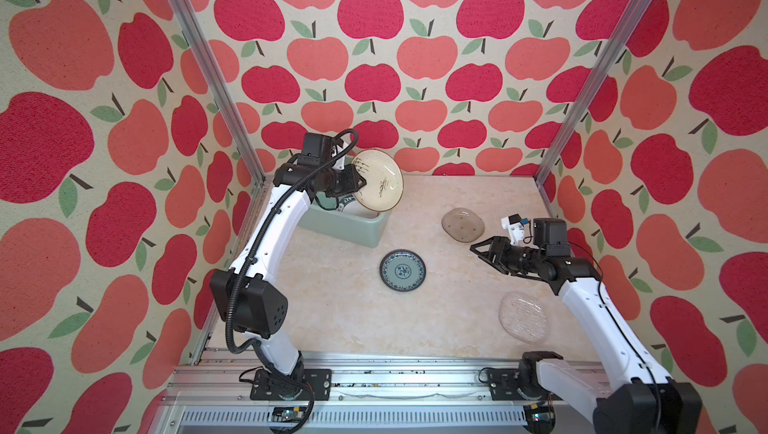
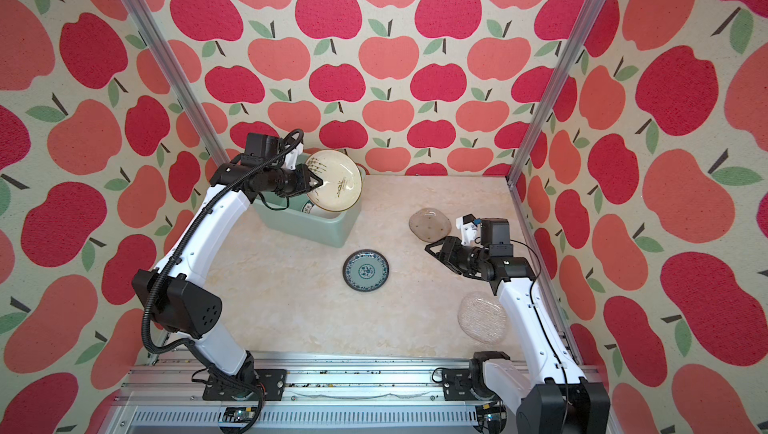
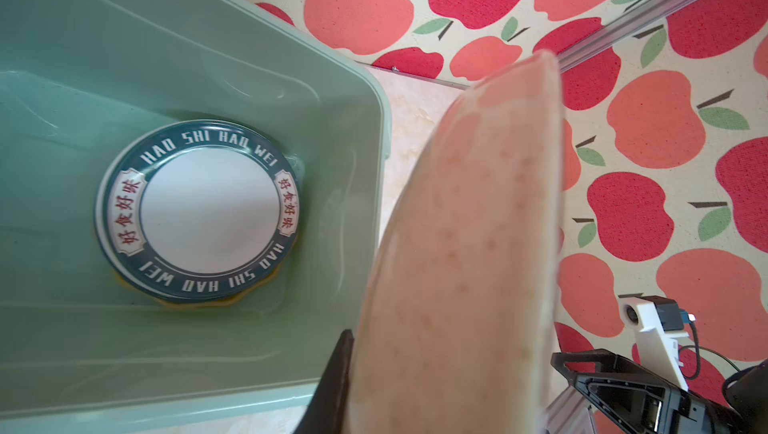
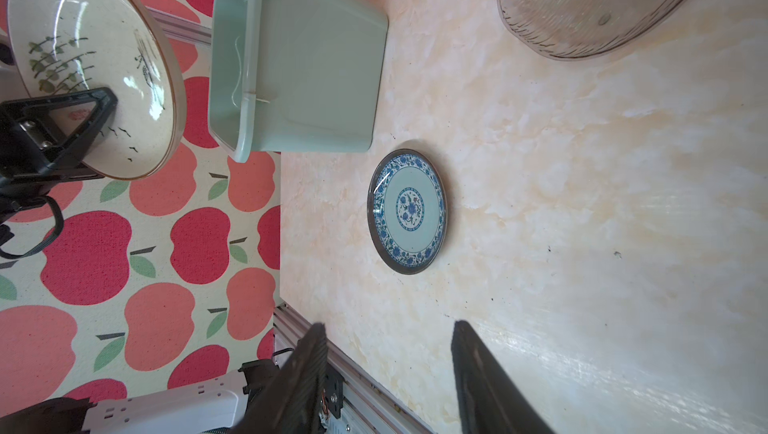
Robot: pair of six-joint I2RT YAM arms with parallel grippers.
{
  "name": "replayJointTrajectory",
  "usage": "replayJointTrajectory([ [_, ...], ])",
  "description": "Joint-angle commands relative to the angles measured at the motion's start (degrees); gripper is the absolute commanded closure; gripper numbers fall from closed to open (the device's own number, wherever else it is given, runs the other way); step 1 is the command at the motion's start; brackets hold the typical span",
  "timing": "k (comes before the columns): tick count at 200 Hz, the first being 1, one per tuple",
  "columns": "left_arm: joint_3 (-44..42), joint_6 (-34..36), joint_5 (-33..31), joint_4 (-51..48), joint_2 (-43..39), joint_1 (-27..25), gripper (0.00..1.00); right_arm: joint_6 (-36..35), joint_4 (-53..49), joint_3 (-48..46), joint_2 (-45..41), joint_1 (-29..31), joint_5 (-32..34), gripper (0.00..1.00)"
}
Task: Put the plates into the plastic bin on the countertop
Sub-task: 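Carry the cream plate into the green bin with the left gripper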
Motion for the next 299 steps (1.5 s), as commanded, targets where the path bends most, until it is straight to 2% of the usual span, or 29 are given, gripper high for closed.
replayJointTrajectory([
  [1,3.5,2.8,2.8,3.6,0.7,3.0,1.00,-1.7,2.1,-1.0,2.6,0.5,-0.4,0.49],
  [49,6.0,7.3,6.9,3.9,6.4,7.8,1.00,-2.4,3.8,-2.2,9.0,1.9,0.4,0.49],
  [87,6.5,11.3,10.2,4.4,10.4,9.4,1.00,-2.6,4.2,0.2,15.4,5.3,1.2,0.50],
  [168,6.1,15.5,13.3,6.3,17.3,9.5,1.00,-2.6,4.3,4.5,25.3,7.9,-0.4,0.51],
  [276,6.2,15.8,13.9,7.0,23.9,8.4,1.00,-2.9,4.3,6.0,29.9,8.1,-3.0,0.54],
  [299,6.6,15.2,13.8,7.3,25.1,8.0,0.97,-3.0,4.3,6.3,30.3,8.1,-3.4,0.54],
])
